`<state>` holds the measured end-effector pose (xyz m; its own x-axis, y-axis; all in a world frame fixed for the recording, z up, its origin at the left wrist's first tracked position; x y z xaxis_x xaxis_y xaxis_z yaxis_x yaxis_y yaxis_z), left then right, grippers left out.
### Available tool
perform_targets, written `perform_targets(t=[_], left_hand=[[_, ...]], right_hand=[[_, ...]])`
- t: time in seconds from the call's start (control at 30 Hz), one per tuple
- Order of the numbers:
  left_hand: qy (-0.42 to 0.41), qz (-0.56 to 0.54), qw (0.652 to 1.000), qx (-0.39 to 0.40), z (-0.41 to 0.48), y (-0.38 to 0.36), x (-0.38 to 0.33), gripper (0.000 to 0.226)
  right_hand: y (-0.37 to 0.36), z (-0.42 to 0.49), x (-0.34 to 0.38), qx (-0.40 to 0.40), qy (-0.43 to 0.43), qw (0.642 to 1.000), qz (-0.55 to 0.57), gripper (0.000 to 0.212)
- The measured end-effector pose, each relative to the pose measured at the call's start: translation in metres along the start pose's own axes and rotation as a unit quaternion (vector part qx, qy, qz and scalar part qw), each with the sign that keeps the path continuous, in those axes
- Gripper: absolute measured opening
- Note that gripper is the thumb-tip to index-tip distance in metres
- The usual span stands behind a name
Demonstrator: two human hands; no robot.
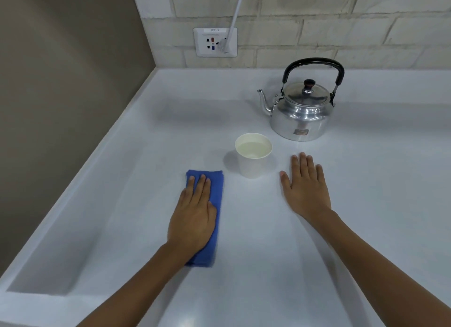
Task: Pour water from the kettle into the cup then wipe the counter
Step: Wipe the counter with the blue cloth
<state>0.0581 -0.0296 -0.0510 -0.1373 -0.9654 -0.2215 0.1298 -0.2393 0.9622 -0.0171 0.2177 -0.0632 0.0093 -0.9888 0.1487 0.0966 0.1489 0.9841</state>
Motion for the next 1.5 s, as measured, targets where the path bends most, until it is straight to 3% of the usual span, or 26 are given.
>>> perform_targets(t=[0.17, 0.27, 0.4, 0.6, 0.93, 1.03, 1.1, 1.17, 1.33, 1.5], left_hand=[[0.024, 0.054, 0.998, 0.015, -0.003, -0.011, -0.052, 0.055], [-0.028, 0.023, 0.999, 0.02, -0.02, -0.009, -0.074, 0.053], [-0.079, -0.03, 0.996, 0.006, -0.025, 0.005, -0.045, 0.052], [-0.003, -0.004, 1.0, 0.007, -0.006, 0.001, -0.011, 0.05], [-0.013, -0.036, 0.999, -0.006, -0.011, -0.018, -0.1, 0.053], [-0.033, -0.138, 0.99, 0.023, -0.008, -0.015, -0.091, 0.052], [-0.006, -0.248, 0.968, 0.029, -0.006, -0.007, -0.069, 0.049], [0.04, -0.284, 0.958, -0.003, 0.001, 0.002, -0.039, 0.05], [0.107, -0.136, 0.984, 0.038, 0.03, -0.001, 0.011, 0.053], [0.087, -0.021, 0.996, 0.03, 0.031, -0.015, 0.009, 0.054]], right_hand=[[0.0, 0.001, 0.002, -0.001, 0.0, 1.0, -0.004, 0.061], [0.0, 0.001, 0.001, 0.004, -0.001, 1.0, 0.0, 0.062], [0.002, 0.002, -0.002, 0.004, 0.002, 1.0, 0.009, 0.062], [0.001, 0.001, 0.0, 0.008, 0.0, 1.0, 0.013, 0.062], [0.0, 0.002, -0.001, 0.011, -0.003, 1.0, 0.021, 0.061], [0.013, 0.0, -0.001, 0.036, -0.021, 0.995, 0.093, 0.057], [0.027, -0.013, 0.006, 0.02, -0.045, 0.986, 0.157, 0.053], [0.04, -0.038, 0.023, -0.019, -0.035, 0.981, 0.19, 0.05], [0.037, -0.104, 0.096, 0.04, 0.08, 0.976, 0.197, 0.057], [0.023, -0.109, 0.118, 0.058, 0.057, 0.989, 0.122, 0.062]])
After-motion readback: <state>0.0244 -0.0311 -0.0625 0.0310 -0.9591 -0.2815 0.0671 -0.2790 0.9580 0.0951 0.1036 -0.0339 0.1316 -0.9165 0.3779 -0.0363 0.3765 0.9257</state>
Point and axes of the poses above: each hand's wrist, its own z-axis towards the middle knuckle, its own y-axis out of the back of the hand, x = y × z, the point moved 1 cm from there along z, towards the middle knuckle, and after that the axes turned 2 degrees about -x, right-handed, at the moved point
